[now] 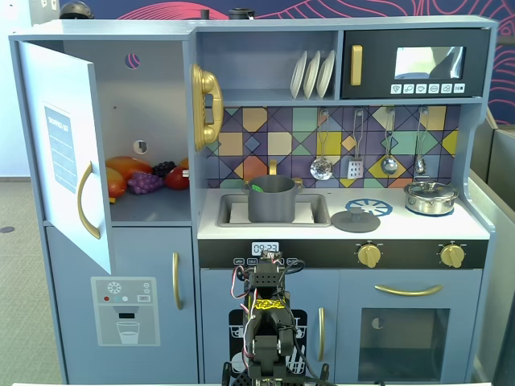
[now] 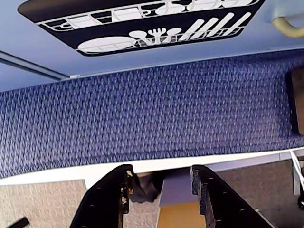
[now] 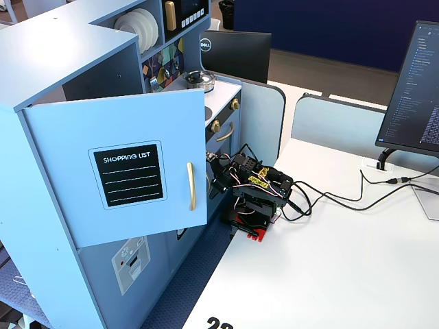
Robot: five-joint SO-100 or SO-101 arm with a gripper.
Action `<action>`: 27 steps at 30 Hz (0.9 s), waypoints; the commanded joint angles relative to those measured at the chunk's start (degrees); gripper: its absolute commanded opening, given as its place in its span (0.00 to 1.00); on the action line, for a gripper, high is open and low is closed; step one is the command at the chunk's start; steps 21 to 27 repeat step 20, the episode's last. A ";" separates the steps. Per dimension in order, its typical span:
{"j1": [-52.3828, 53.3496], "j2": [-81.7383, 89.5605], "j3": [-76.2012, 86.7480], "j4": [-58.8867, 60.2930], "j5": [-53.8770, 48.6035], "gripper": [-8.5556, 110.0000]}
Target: Pick up the green pineapple from the left cabinet and place it in the gray recipient
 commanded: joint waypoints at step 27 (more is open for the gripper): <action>0.62 -0.35 1.14 9.49 0.35 0.15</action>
